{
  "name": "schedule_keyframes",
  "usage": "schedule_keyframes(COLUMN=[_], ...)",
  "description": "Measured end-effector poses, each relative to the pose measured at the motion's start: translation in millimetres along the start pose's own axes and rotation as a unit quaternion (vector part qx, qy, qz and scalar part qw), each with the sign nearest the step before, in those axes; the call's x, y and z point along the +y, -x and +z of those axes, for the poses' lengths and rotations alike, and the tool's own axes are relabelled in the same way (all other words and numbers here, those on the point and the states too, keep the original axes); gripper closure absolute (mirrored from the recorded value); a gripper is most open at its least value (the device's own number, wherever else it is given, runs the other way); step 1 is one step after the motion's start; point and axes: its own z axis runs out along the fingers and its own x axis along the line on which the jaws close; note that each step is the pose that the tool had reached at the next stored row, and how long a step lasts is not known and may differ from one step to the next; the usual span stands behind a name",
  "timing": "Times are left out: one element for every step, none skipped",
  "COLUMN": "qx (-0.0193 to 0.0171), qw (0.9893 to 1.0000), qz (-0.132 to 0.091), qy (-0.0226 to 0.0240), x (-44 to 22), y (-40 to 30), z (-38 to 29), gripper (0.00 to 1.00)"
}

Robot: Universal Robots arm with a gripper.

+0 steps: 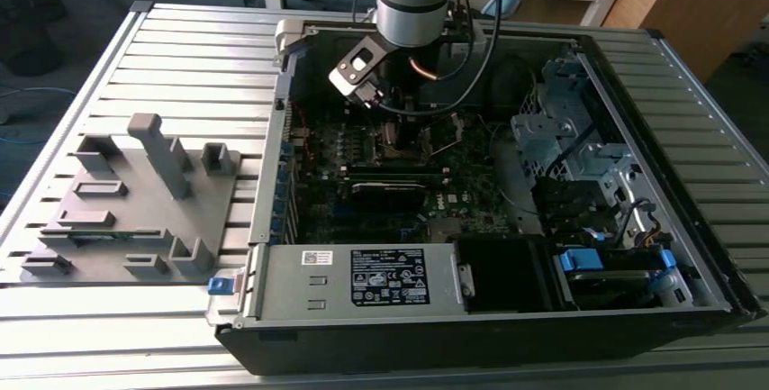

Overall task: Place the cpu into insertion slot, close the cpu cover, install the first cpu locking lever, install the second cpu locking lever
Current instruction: 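Place the cpu into insertion slot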

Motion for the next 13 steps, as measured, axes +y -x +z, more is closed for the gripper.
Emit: schedule_keyframes(qx=[0.0002,0.0002,0.0001,0.0,0.0,0.0,0.0,0.0,0.0,0.0,0.0001,0.0003,0.0002], qw=[1.0,1.0,1.0,1.0,1.0,1.0,1.0,1.0,1.0,1.0,1.0,1.0,1.0], qz=[0.0,0.0,0.0,0.0,0.0,0.0,0.0,0.0,0.0,0.0,0.0,0.0,0.0], qy=[0.0001,0.0001,0.0,0.0,0.0,0.0,0.0,0.0,0.0,0.0,0.0,0.0002,0.0001], x=[0.0,0.0,-0.1,-0.1,-0.1,-0.1,-0.1,-0.1,-0.1,-0.1,-0.1,-0.1,-0.1], y=[-0.1,-0.1,0.0,0.0,0.0,0.0,0.0,0.0,0.0,0.0,0.0,0.0,0.0], z=[0.6,1.4,1.7,1.7,1.7,1.7,1.7,1.7,1.8,1.8,1.9,2.6,2.8], gripper=[0.46,0.46,0.46,0.46,0.46,0.46,0.46,0.46,0.46,0.46,0.46,0.46,0.46])
